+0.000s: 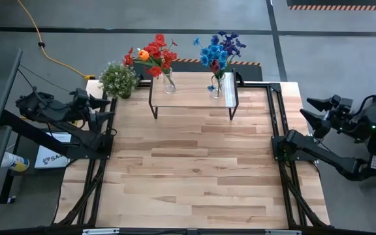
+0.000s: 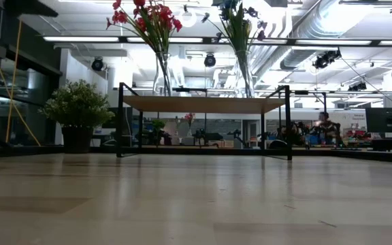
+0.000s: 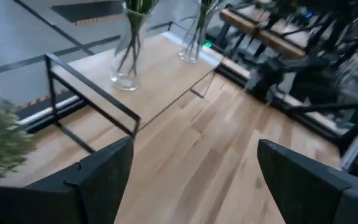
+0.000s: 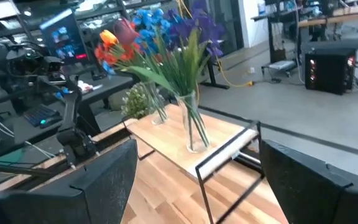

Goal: Pick and place flowers into a vace then onto a shelf
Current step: Return to Home Position

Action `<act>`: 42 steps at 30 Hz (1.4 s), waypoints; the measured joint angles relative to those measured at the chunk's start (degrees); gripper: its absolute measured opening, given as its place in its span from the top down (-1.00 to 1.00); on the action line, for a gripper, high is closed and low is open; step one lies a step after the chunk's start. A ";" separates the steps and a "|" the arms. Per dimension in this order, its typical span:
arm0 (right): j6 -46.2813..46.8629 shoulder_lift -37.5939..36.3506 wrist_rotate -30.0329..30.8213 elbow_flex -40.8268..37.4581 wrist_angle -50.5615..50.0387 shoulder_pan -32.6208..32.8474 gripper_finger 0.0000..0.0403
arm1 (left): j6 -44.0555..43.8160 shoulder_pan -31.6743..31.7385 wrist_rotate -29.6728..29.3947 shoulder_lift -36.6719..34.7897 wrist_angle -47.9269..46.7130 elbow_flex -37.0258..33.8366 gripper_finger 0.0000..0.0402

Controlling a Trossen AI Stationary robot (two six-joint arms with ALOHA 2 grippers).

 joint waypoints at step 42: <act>4.96 -6.80 -18.83 -37.84 39.04 -0.61 -0.63 | 11.87 -0.05 8.91 -13.20 44.05 -38.34 -0.87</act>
